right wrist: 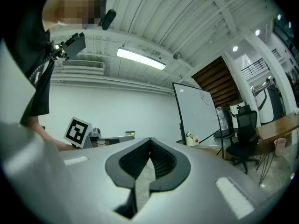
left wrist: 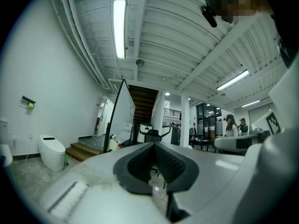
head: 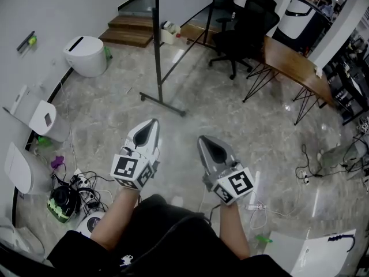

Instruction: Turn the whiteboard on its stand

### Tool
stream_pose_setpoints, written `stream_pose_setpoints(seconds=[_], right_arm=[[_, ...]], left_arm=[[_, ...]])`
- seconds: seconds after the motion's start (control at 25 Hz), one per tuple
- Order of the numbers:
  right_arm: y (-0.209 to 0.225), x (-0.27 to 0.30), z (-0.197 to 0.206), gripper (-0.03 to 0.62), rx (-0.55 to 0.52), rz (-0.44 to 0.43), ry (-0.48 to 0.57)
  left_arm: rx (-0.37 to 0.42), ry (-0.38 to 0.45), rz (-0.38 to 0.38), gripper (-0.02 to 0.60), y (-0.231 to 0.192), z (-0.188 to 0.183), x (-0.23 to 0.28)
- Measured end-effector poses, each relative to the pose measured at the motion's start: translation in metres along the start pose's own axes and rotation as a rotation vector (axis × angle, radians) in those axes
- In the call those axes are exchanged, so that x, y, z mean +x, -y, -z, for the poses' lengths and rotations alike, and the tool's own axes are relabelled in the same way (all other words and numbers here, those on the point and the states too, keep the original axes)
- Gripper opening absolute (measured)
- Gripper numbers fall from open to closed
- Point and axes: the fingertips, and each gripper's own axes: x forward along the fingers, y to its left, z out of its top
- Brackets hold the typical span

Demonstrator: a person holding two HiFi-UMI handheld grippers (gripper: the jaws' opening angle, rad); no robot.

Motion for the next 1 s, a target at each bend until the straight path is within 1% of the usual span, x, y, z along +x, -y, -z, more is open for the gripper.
stream_pose_setpoints(seconds=[0.16, 0.4, 0.64, 0.8, 1.0], right_arm=[[0.009, -0.005, -0.003, 0.006, 0.023, -0.007, 0.016], [0.013, 0.001, -0.004, 0.005, -0.013, -0.027, 0.009], [0.019, 0.010, -0.001, 0.005, -0.010, -0.025, 0.015], [0.031, 0.026, 0.001, 0.005, -0.021, -0.019, 0.014], [0.047, 0.059, 0.003, 0.005, -0.033, -0.008, 0.012]], left_arm=[[0.013, -0.013, -0.010, 0.005, 0.006, 0.002, 0.005], [0.035, -0.032, -0.019, 0.005, 0.005, 0.001, 0.009], [0.035, -0.033, -0.026, 0.005, -0.004, 0.004, 0.018], [0.044, -0.037, -0.020, 0.005, -0.016, 0.008, 0.031], [0.045, -0.036, -0.007, 0.005, -0.044, 0.007, 0.059]])
